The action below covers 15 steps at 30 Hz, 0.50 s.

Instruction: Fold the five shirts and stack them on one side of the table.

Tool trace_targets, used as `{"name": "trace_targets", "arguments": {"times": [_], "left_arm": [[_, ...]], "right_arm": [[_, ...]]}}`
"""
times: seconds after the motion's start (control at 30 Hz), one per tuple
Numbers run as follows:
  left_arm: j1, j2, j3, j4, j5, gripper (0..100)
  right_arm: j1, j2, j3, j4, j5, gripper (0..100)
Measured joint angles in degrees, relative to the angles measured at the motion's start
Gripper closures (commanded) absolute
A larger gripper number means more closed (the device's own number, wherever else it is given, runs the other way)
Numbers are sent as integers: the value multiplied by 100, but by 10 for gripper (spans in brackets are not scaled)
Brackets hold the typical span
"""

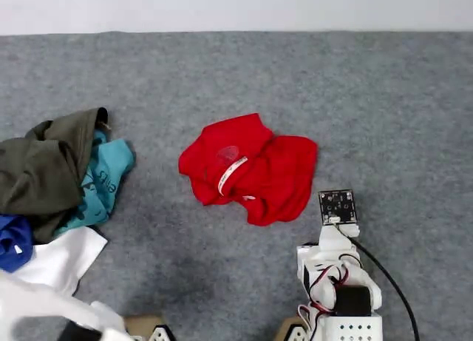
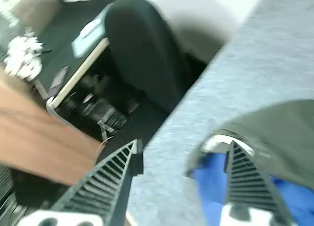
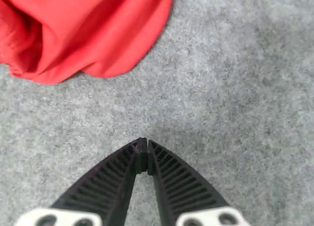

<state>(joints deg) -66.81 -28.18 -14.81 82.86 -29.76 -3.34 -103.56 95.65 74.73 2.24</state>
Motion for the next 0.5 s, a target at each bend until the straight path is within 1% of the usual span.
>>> {"name": "trace_targets", "arguments": {"times": [0.1, 0.2, 0.3, 0.4, 0.43, 0.5], "left_arm": [[545, -703, -18, 870, 18, 739], [1310, -1468, -44, 1530, 53, 795], [2057, -2145, 88, 1635, 202, 885], [2708, -2523, 589, 1653, 448, 972], [2840, -2620, 791, 1653, 510, 993], [3024, -2822, 1204, 1653, 615, 994]], "right_arm": [[0, 0, 0, 0, 0, 990], [0, 0, 0, 0, 0, 990], [0, 0, 0, 0, 0, 990], [0, 0, 0, 0, 0, 990], [0, 0, 0, 0, 0, 990], [0, 0, 0, 0, 0, 990]]}}
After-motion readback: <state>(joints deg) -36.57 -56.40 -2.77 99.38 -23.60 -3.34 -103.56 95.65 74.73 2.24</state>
